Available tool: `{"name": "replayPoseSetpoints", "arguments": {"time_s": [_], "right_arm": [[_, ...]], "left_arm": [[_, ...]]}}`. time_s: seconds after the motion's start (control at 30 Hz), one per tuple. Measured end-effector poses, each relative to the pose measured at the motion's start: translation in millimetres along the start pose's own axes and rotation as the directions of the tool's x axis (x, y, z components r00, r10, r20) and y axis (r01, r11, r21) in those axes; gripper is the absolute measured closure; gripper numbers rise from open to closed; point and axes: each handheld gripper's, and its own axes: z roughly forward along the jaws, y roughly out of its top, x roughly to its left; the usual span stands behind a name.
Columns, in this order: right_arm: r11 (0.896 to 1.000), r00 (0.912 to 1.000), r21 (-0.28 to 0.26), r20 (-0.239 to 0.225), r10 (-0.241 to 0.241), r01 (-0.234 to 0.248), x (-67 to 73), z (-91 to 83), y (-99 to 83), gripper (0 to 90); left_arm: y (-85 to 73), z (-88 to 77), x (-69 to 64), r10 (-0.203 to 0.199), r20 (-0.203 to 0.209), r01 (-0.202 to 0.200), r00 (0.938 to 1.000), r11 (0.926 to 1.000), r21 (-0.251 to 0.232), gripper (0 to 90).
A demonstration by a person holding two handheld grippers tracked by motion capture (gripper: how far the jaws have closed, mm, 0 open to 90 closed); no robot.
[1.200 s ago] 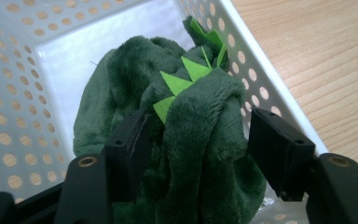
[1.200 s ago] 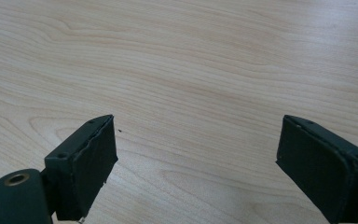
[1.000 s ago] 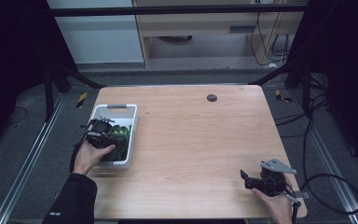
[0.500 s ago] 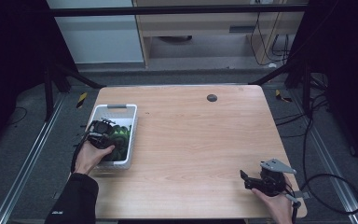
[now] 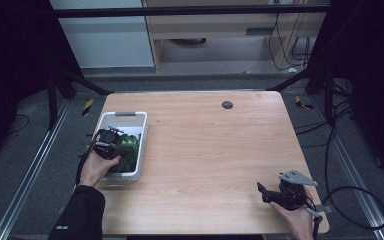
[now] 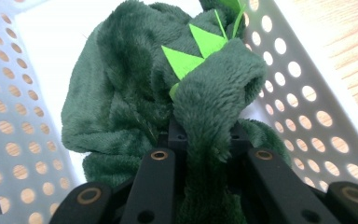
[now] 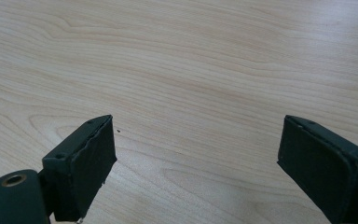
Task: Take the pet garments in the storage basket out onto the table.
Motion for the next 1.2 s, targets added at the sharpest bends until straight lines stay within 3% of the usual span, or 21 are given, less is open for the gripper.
{"name": "replayPoseSetpoints", "arguments": {"time_s": [0.57,0.87,1.2], "right_arm": [[1.0,1.0,-0.003,0.006,-0.004,0.004,-0.9,-0.4,0.1,11.2],[1.0,1.0,-0.003,0.008,-0.005,0.005,-0.6,-0.7,0.1,11.2],[1.0,1.0,-0.003,0.009,-0.005,0.005,-0.8,-0.9,0.1,11.2]], "left_arm": [[4.0,-31.3,-3.2,0.021,-0.014,-0.022,0.9997,0.9973,-0.071,79.9],[7.8,-59.7,-4.6,0.039,-0.019,-0.042,0.999,0.9895,-0.138,80.0],[11.1,-78.0,-7.8,0.061,-0.031,-0.066,0.9976,0.9835,-0.169,80.1]]}}
